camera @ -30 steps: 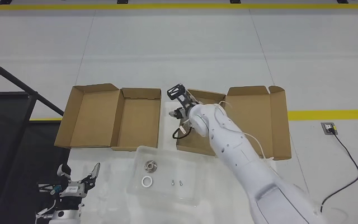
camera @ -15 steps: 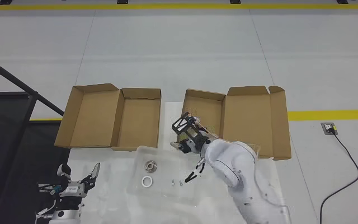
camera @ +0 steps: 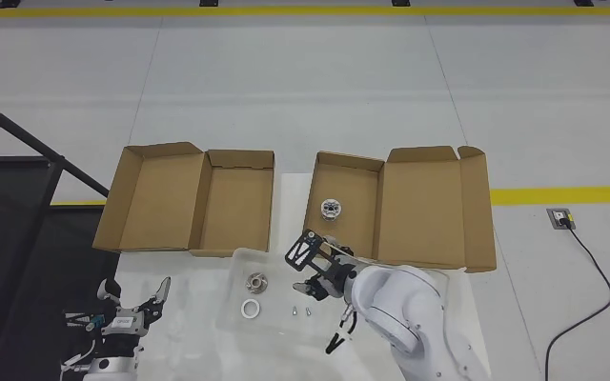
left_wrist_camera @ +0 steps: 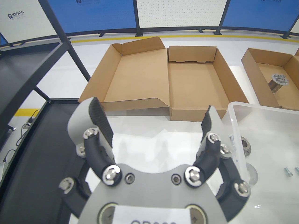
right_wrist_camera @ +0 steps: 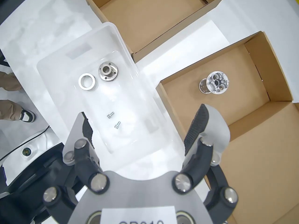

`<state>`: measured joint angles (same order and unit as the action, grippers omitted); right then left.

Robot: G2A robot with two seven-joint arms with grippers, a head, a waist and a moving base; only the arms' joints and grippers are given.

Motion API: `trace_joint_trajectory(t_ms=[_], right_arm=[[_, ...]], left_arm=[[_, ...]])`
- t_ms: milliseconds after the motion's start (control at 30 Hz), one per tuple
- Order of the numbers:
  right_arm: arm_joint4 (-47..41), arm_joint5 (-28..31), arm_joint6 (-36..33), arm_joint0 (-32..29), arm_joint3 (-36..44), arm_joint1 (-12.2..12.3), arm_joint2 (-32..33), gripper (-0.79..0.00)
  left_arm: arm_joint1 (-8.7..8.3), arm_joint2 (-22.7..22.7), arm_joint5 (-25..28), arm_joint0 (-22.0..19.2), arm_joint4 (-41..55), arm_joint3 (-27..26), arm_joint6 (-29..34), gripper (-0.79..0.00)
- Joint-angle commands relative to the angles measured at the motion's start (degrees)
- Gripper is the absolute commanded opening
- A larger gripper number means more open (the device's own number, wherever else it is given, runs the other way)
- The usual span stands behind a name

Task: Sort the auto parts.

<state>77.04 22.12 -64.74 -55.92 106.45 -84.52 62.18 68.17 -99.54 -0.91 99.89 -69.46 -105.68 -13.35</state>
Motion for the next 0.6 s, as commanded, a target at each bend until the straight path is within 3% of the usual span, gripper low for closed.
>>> trace_joint_trajectory(t_ms=[0, 100, 333, 567], right_arm=[[0.0, 0.0, 0.0, 0.0, 0.0, 0.0, 0.0, 0.0], [0.8, 1.2, 1.7, -0.8, 0.2, 0.1, -1.2, 0.0], [11.7, -11.5, -2.6, -2.8, -1.1, -0.9, -9.4, 0.0], [14.5, -24.5, -9.1, 1.1, -9.0, -3.5, -15.7, 0.0]], left_arm=[[0.0, 0.0, 0.0, 0.0, 0.0, 0.0, 0.0, 0.0], [0.0, 0.0, 0.0, 0.0, 0.0, 0.0, 0.0, 0.0], [0.0, 0.0, 0.0, 0.0, 0.0, 0.0, 0.0, 0.0], [0.0, 0.0, 0.0, 0.0, 0.0, 0.0, 0.0, 0.0]])
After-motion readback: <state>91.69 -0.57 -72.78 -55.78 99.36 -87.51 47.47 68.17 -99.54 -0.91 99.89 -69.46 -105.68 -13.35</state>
